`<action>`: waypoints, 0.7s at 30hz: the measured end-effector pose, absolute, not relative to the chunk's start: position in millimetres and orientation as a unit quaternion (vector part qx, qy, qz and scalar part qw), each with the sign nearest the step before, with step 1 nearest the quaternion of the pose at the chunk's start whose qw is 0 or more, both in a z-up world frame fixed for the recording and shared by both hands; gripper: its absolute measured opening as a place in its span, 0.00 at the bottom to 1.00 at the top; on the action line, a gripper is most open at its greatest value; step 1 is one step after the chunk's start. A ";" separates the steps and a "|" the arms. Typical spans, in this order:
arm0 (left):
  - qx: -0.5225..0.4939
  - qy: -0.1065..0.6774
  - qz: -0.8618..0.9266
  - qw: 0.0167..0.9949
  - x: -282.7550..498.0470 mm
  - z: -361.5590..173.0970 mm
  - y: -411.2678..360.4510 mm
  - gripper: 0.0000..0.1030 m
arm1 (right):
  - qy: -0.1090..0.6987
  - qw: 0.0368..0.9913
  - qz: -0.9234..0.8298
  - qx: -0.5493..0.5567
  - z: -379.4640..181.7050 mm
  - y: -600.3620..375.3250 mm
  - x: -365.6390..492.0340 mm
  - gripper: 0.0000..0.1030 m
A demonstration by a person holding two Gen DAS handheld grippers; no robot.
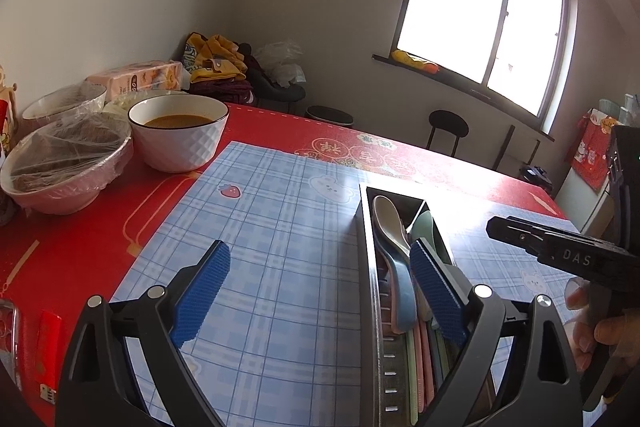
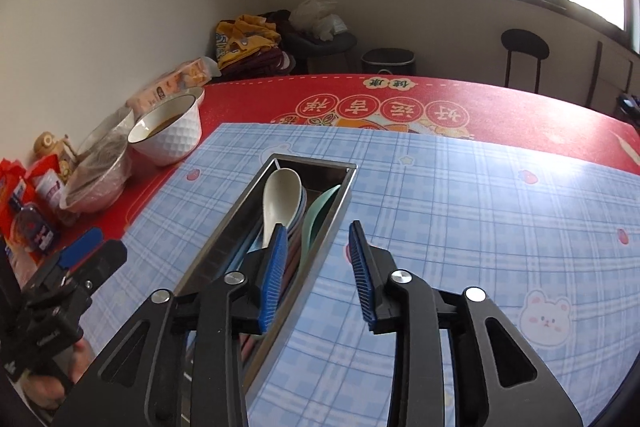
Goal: Organize utensils
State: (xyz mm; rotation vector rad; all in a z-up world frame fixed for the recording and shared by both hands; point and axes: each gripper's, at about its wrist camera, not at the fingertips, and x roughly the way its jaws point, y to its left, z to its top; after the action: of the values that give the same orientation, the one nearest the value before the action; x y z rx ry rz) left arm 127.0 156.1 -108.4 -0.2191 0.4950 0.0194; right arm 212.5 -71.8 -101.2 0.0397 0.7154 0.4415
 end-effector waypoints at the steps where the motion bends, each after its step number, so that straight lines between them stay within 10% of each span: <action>1: -0.103 0.240 0.008 0.965 125.5 -106.5 153.8 0.89 | 0.341 0.916 0.212 0.019 -98.2 -78.2 206.7 0.46; 10: -0.045 0.212 0.012 0.976 109.3 -79.7 120.9 0.94 | 0.290 0.939 0.182 0.007 -64.4 -139.3 156.9 0.85; 21: 0.029 0.164 -0.004 0.986 68.8 -33.8 59.4 0.94 | 0.224 0.962 0.154 0.036 -34.9 -198.1 101.4 0.85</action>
State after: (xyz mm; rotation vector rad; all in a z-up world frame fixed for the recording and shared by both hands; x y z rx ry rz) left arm 68.8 59.4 -33.8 0.0574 0.3291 -0.0082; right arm 101.4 -198.1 -34.9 0.0719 0.4548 0.3124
